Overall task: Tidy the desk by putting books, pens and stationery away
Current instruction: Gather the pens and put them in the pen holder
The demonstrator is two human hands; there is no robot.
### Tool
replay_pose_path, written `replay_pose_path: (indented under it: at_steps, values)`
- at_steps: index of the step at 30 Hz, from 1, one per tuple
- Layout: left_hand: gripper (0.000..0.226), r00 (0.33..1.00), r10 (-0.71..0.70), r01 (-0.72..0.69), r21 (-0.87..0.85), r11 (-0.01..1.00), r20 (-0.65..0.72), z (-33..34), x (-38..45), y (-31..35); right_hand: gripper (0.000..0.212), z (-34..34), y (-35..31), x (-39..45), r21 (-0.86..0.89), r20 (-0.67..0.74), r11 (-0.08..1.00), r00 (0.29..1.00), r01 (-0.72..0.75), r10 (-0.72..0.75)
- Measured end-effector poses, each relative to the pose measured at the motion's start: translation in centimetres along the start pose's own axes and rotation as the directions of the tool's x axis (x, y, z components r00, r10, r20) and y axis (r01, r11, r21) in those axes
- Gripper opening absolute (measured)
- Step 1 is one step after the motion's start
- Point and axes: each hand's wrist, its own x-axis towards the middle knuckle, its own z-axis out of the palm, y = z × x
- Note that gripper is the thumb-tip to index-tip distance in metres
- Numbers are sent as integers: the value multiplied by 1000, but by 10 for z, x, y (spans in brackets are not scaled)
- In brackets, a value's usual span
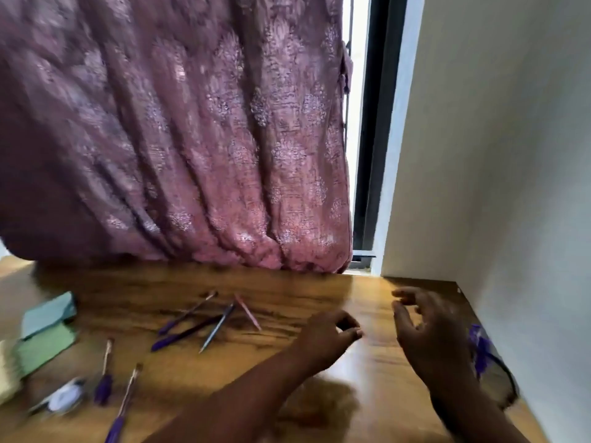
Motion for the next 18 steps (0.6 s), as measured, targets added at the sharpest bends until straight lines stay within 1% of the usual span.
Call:
replay_pose_path:
  at_steps: [2,4,5,7,8,9,11,13,15,18]
  values:
    - [19,994,-55,69,159,985,-91,-39,-11,-41,17,47,-31,1,88,173,994,982,63,-78]
    - [22,969,-154,209,306,929,-193,-74,-21,-79,16,97,-54,-2,86,363,993,926,78,-104]
    - [23,948,-201,281,353,893,-246,-91,-27,-99,16,123,-64,-6,61,443,994,890,94,-111]
    - [28,900,-309,415,388,823,-307,-119,-41,-132,18,171,-80,-13,-11,563,993,821,122,-94]
    - [33,883,-350,455,390,800,-312,-129,-48,-147,19,190,-87,-16,-57,616,991,786,118,-58]
    - [38,881,-357,461,393,796,-311,-134,-51,-158,21,204,-92,-17,-106,650,987,759,120,-22]
    - [43,889,-333,442,394,806,-316,-140,-55,-181,29,232,-101,-20,-218,671,964,740,151,36]
    - [44,890,-303,426,384,819,-342,-141,-56,-192,33,249,-106,-20,-306,630,943,771,131,98]
    - [45,894,-273,402,370,838,-354,-143,-53,-199,30,258,-104,-23,-340,574,936,808,91,130]
    - [42,905,-250,374,365,852,-344,-143,-55,-205,22,258,-103,-27,-368,513,930,835,8,197]
